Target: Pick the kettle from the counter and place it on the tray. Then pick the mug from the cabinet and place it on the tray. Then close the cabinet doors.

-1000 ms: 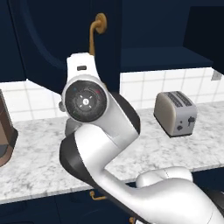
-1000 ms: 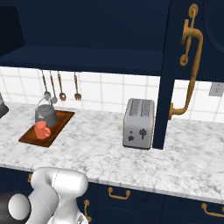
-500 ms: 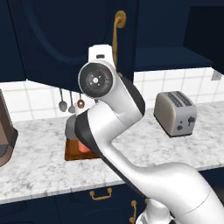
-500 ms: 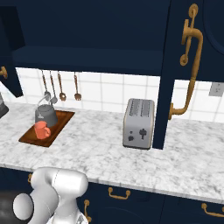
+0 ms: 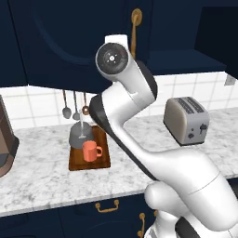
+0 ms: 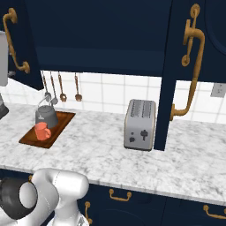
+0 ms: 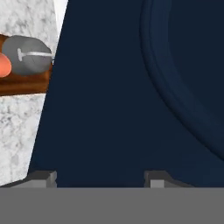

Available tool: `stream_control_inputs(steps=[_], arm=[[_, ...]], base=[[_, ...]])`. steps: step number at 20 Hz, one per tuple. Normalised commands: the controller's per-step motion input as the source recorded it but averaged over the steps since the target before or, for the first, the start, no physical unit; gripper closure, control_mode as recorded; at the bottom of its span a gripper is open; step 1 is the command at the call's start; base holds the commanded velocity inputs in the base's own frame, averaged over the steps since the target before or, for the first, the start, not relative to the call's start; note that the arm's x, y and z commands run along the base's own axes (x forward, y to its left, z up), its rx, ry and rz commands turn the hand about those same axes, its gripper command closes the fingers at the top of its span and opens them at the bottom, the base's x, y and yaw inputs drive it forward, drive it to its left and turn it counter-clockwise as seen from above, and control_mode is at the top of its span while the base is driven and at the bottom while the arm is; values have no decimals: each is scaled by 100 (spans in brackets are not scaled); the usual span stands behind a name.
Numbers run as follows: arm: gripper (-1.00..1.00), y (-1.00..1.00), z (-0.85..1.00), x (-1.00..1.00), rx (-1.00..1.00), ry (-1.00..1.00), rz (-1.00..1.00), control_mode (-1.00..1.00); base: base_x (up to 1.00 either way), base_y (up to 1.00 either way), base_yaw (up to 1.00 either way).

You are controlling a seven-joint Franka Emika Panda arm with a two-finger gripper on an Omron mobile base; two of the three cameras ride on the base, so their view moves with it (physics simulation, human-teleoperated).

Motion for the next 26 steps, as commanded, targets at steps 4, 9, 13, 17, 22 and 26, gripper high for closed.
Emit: stream_control_inputs(steps=[4,9,13,17,22,26], arm=[[-100,-16,-14,83,0,1,0,-100],[-100,-1,-22,82,0,0,3,-100],[-100,0,-19,81,0,0,6,-100],[-100,6,-14,69,0,0,10,-100],[-100,20,-11,55,0,-1,11,-100],[-100,22,-16,53,0,0,8,-100]], base=[[0,0,0],[0,0,0],[0,0,0],[0,0,0],[0,0,0],[0,0,0]])
